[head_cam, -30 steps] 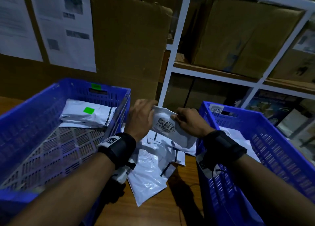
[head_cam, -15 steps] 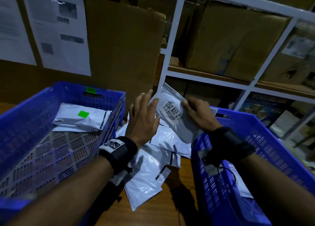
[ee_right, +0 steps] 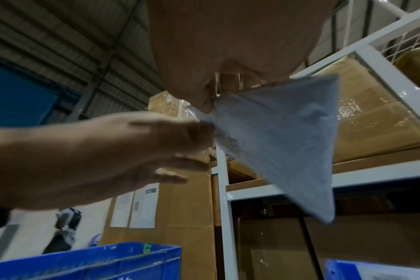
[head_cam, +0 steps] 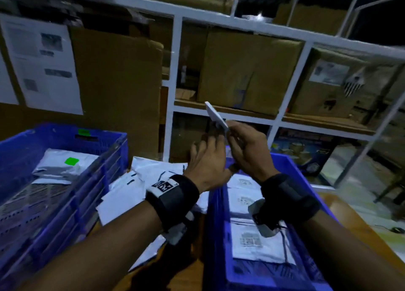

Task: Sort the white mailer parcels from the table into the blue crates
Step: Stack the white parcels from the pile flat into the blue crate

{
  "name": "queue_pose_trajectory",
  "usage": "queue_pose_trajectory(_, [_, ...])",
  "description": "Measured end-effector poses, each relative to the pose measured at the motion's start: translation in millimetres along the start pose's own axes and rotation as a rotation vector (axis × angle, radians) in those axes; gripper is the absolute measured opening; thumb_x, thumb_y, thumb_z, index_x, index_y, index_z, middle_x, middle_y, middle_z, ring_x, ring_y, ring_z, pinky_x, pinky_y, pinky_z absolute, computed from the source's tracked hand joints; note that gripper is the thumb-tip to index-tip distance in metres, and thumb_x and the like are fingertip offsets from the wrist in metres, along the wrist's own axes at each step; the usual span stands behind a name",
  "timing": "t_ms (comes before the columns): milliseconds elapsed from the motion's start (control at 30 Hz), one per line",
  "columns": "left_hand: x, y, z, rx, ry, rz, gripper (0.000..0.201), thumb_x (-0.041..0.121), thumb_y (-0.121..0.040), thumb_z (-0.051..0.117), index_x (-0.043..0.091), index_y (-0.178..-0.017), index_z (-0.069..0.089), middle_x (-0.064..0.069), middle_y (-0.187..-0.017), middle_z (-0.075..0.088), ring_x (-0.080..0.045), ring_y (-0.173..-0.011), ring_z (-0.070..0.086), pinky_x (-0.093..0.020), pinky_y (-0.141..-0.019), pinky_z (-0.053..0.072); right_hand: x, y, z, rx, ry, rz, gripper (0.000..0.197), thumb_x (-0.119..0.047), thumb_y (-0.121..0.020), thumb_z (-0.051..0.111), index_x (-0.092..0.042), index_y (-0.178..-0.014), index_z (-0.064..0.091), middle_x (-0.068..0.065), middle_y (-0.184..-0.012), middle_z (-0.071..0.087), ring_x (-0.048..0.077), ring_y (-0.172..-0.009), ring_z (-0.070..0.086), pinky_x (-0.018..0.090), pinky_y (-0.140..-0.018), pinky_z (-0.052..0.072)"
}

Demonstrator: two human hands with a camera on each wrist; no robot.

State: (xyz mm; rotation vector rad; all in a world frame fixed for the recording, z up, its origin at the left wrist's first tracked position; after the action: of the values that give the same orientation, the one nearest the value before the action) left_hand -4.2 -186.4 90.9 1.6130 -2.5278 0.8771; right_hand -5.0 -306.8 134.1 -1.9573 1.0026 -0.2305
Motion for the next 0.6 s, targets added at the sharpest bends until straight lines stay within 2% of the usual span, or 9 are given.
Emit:
queue_pose_trajectory(67, [28.2,-9.7,14.4,-0.078,0.058,-0.045,0.088,0.050,-0.087,0.059,0.013,-0.154,0.017,-0.015,-0.136,0.040,-0.038,-0.124,0.043,-0.053,-0.105,0.033,7.5,11.3,-15.6,-0.021,-0.103,0.022,0.039,-0.024,-0.095,0.044,-0.008,-0.124,0.064,0.009,-0.119,0.069,0.023,-0.109,0.065,0.037,-0.093,0.051])
queue_pose_trajectory(167, [60.7,-19.9,37.6,-0.086,0.185,-0.042,0.093,0.047,-0.081,0.056,0.026,-0.155,0.004,-0.011,-0.149,0.030,-0.037,-0.134,0.040,-0.061,-0.108,0.034,19.6,26.3,-44.9,-0.073,-0.264,0.089,0.036,-0.017,-0.100,0.043,-0.012,-0.131,0.059,0.003,-0.111,0.069,0.012,-0.099,0.064,0.023,-0.086,0.050])
queue_pose_trajectory(233, [80.4,-18.9,45.6,-0.021,0.359,-0.006,0.097,0.040,-0.084,0.058,0.033,-0.155,-0.009,-0.010,-0.151,0.031,-0.033,-0.125,0.050,-0.056,-0.097,0.049,32.3,37.9,-63.4,-0.118,-0.361,0.118,0.044,-0.012,-0.097,0.040,-0.014,-0.139,0.054,-0.003,-0.113,0.065,0.000,-0.101,0.061,0.012,-0.088,0.044])
queue_pose_trajectory(267, [88.7,-17.7,46.8,0.012,0.458,-0.006,0.097,0.032,-0.088,0.058,0.033,-0.155,-0.011,-0.011,-0.148,0.036,-0.030,-0.116,0.057,-0.051,-0.089,0.055,39.5,42.9,-70.5,-0.140,-0.388,0.117,0.048,-0.010,-0.095,0.038,-0.014,-0.141,0.052,-0.004,-0.115,0.064,-0.003,-0.102,0.060,0.011,-0.090,0.044])
queue_pose_trajectory(300, [97.7,-17.2,48.4,0.039,0.510,-0.011,0.092,0.024,-0.092,0.056,0.032,-0.156,-0.009,-0.012,-0.143,0.043,-0.027,-0.106,0.061,-0.046,-0.082,0.058,48.9,48.3,-78.0,-0.161,-0.395,0.108,0.051,-0.009,-0.093,0.036,-0.014,-0.142,0.050,-0.003,-0.119,0.063,-0.003,-0.105,0.060,0.014,-0.093,0.045])
queue_pose_trajectory(367, [109.3,-19.6,47.9,0.081,0.478,-0.037,0.080,0.011,-0.096,0.047,0.031,-0.158,0.001,-0.016,-0.123,0.059,-0.026,-0.089,0.063,-0.046,-0.074,0.057,66.4,56.5,-88.8,-0.185,-0.303,0.051,0.057,-0.003,-0.087,0.038,-0.011,-0.143,0.047,0.005,-0.134,0.059,0.012,-0.122,0.057,0.025,-0.104,0.044])
queue_pose_trajectory(433, [114.1,-22.1,48.2,0.059,0.375,-0.064,0.078,0.002,-0.093,0.043,0.026,-0.160,0.009,-0.020,-0.109,0.065,-0.033,-0.083,0.061,-0.045,-0.071,0.051,81.9,59.7,-96.2,-0.161,-0.031,-0.019,0.068,0.005,-0.081,0.048,-0.006,-0.147,0.038,0.014,-0.153,0.039,0.026,-0.141,0.038,0.038,-0.115,0.035])
queue_pose_trajectory(533, [125.6,-21.8,51.8,-0.062,0.230,-0.044,0.073,-0.004,-0.091,0.043,0.017,-0.158,0.020,-0.022,-0.132,0.059,-0.039,-0.110,0.058,-0.033,-0.077,0.041,101.4,59.9,-107.3,-0.109,0.426,-0.038,0.091,0.003,-0.073,0.065,-0.010,-0.153,0.022,0.017,-0.163,0.007,0.036,-0.150,0.004,0.054,-0.119,0.020])
queue_pose_trajectory(600, [132.8,-21.4,55.4,-0.121,0.124,0.019,0.070,-0.006,-0.090,0.042,0.012,-0.155,0.026,-0.021,-0.139,0.054,-0.039,-0.120,0.053,-0.037,-0.085,0.042,112.5,59.2,-108.4,-0.239,0.603,-0.018,0.086,-0.005,-0.077,0.067,-0.016,-0.152,0.027,0.014,-0.163,0.007,0.037,-0.150,-0.005,0.061,-0.117,0.010])
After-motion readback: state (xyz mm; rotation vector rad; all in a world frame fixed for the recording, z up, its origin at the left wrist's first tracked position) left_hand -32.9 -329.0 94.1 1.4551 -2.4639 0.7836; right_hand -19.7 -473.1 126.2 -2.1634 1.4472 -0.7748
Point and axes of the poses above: each hand's wrist, its own y-axis away from the middle knuckle, its own z-axis out of the palm, x = y × z, the point moved 3 cm from there along -y, towards the middle knuckle
